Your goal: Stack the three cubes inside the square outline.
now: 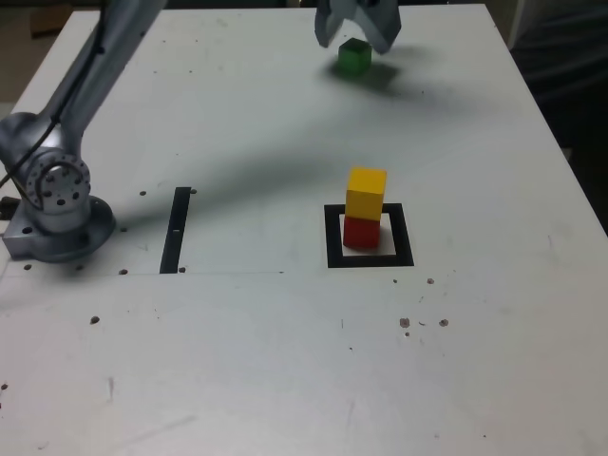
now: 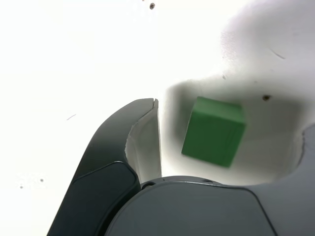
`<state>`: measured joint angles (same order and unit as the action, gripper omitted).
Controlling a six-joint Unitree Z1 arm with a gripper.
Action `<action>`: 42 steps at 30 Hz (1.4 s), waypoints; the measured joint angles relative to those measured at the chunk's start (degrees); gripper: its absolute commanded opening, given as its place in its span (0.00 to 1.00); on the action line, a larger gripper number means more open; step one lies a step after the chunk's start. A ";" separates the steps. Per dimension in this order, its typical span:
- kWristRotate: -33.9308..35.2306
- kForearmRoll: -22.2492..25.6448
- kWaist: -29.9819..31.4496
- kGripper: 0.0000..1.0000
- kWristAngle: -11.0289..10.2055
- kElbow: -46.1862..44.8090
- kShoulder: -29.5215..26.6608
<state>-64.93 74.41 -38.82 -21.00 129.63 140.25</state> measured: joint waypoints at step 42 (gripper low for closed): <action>2.32 -0.05 3.84 0.28 0.48 -3.65 -3.50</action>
<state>-62.60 74.36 -34.98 -20.51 125.97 136.75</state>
